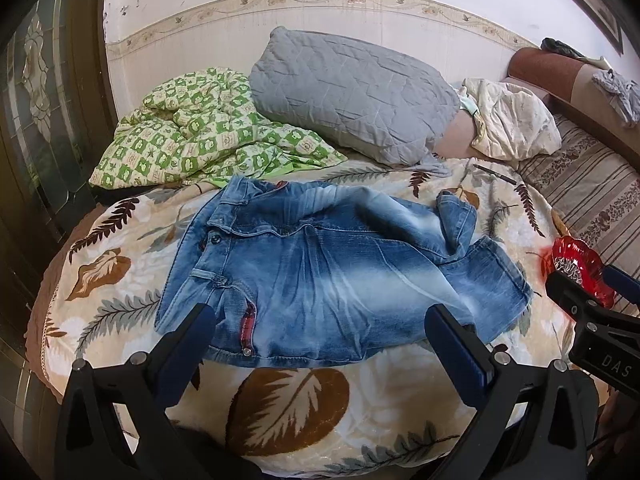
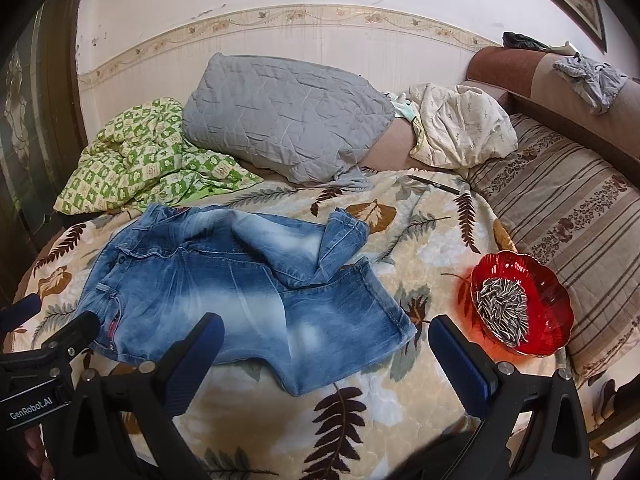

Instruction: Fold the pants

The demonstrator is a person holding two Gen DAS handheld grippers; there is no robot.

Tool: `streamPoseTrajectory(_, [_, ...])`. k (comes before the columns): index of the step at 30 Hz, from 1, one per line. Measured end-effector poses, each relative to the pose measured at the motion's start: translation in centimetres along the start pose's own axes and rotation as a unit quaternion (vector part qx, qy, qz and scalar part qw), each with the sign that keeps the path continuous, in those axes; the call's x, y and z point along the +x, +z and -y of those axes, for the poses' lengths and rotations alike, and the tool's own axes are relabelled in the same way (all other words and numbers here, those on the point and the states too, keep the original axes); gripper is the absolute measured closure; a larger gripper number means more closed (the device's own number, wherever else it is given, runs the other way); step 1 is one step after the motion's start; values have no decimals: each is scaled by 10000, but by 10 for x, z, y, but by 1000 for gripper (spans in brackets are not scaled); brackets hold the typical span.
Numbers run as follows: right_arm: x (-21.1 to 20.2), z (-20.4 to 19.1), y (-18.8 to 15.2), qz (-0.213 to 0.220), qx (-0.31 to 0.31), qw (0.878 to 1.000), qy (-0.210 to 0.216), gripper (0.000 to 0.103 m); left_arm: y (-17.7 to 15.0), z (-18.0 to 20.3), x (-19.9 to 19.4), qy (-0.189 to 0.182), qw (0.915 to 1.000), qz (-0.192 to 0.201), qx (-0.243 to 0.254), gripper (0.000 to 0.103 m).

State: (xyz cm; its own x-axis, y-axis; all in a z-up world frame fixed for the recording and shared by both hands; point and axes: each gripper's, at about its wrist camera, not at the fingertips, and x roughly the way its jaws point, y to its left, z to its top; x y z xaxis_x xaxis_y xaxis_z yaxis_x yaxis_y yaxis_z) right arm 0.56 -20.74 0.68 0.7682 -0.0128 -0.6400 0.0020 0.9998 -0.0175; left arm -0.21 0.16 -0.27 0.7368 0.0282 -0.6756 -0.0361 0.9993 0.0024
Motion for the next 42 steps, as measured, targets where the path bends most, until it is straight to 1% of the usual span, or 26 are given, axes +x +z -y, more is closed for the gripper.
streamPoseTrajectory(42, [2,-1,-3,-82,-32,10000,-4,0,-3,-1,1,32,10000,-41,18,0])
